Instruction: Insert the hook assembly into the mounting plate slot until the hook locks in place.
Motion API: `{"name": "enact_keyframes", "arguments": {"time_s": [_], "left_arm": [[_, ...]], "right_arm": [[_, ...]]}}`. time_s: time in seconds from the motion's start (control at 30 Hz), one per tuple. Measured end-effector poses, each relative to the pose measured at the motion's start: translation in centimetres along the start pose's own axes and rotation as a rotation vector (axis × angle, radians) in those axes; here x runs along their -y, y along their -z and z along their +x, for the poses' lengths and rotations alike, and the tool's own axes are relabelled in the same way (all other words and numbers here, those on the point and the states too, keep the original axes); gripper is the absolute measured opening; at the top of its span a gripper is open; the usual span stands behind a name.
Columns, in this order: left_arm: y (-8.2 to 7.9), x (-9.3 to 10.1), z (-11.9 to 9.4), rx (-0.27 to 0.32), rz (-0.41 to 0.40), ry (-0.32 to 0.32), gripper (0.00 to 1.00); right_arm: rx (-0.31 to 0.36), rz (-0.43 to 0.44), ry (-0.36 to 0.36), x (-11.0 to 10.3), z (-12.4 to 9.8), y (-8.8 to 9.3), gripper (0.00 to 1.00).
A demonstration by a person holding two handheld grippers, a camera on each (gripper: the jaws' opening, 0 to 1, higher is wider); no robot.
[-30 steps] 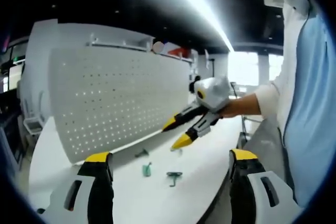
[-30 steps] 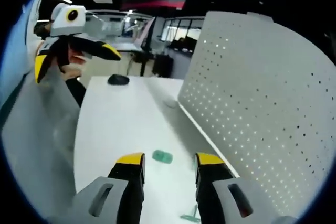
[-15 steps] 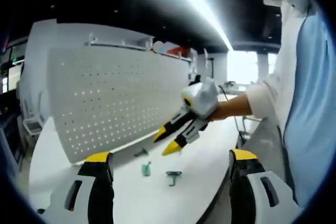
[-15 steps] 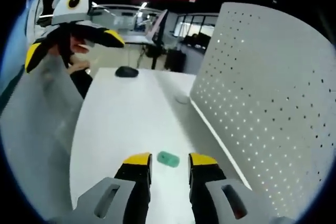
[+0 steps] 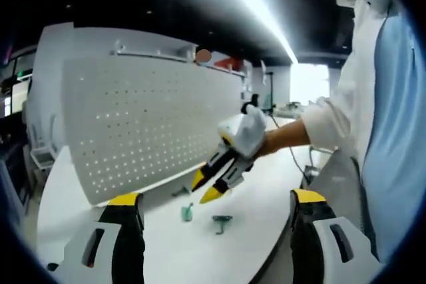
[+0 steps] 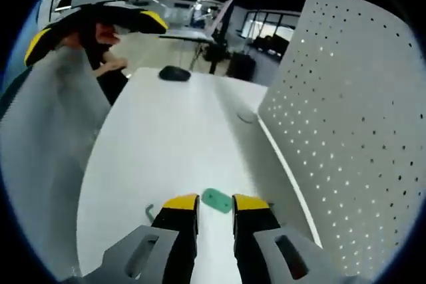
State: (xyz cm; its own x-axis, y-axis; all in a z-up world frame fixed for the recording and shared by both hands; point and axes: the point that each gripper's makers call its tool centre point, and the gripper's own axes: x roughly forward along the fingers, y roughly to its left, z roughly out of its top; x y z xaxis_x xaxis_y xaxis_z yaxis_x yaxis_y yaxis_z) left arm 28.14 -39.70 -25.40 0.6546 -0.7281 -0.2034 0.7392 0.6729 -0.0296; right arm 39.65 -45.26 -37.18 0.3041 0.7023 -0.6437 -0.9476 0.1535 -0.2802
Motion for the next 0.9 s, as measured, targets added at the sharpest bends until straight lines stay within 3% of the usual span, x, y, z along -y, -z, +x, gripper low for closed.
{"name": "enact_keyframes", "arguments": {"time_s": [0.37, 0.53, 0.9], "left_arm": [[0.3, 0.2, 0.1, -0.011, 0.005, 0.003, 0.92], [0.3, 0.2, 0.0, -0.011, 0.004, 0.002, 0.92], [0.2, 0.1, -0.1, -0.003, -0.001, 0.0, 0.92]], "right_arm": [[-0.019, -0.031, -0.026, -0.7, 1.3, 0.8, 0.15], [-0.053, -0.139, -0.009, -0.5, 1.8, 1.0, 0.13], [-0.068, -0.154, -0.022, -0.3, 2.3, 1.3, 0.08]]}}
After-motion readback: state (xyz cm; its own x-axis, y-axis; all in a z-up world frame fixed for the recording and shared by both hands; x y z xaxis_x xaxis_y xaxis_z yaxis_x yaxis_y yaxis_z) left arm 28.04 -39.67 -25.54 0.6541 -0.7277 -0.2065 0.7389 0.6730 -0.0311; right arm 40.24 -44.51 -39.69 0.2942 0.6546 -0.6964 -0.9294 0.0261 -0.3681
